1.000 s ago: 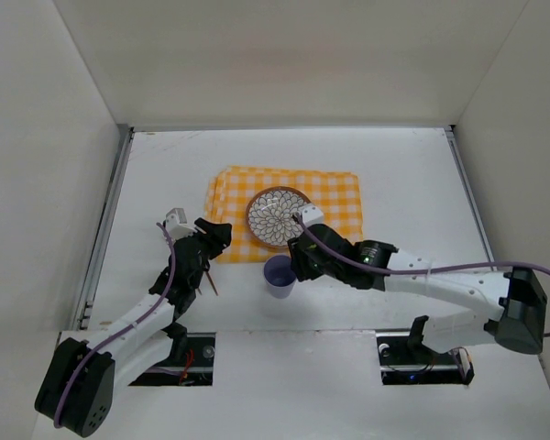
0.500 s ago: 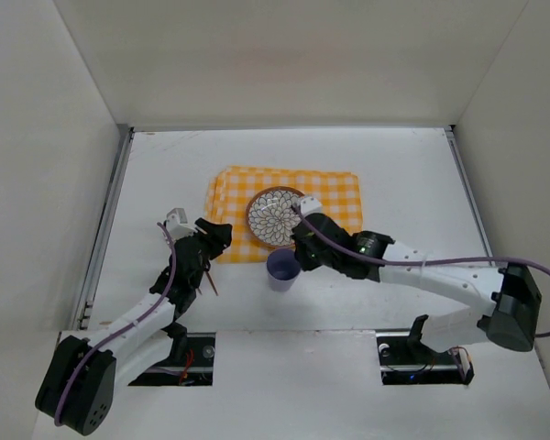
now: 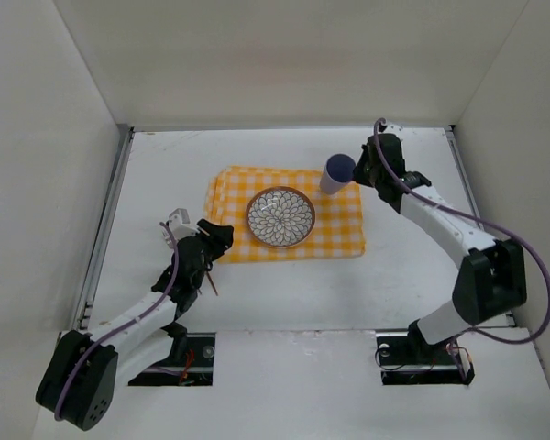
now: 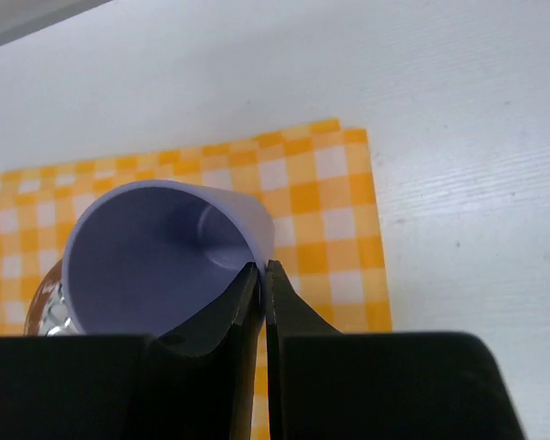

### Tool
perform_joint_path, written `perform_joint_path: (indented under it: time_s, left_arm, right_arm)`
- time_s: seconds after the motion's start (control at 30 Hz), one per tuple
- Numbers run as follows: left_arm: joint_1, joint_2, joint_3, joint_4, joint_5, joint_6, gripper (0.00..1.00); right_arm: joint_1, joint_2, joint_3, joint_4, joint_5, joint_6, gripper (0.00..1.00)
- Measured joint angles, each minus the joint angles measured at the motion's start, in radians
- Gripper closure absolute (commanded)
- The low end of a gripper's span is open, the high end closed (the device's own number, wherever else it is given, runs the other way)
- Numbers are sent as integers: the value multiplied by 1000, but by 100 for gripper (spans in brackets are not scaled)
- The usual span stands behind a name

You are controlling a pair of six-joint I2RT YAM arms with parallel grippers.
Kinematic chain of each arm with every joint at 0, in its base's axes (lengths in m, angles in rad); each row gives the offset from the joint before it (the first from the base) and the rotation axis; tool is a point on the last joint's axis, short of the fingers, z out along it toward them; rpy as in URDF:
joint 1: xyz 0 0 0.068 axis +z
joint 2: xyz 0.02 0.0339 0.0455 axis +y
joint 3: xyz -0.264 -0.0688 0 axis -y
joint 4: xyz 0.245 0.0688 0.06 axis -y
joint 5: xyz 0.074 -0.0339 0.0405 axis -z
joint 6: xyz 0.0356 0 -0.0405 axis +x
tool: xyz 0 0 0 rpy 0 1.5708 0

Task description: Set the dinner table for one person

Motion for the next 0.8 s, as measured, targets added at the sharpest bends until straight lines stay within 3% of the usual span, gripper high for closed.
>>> perform_joint_path:
  time_s: [0.2, 0.8]
  left_arm:
    - [-14, 55, 12, -35, -28, 1, 54]
    - [-72, 119, 73, -104, -108, 5, 51]
  right_arm:
    - [-88, 167, 47, 31, 7, -1, 90]
    - [-100, 247, 154, 8, 37, -4, 89]
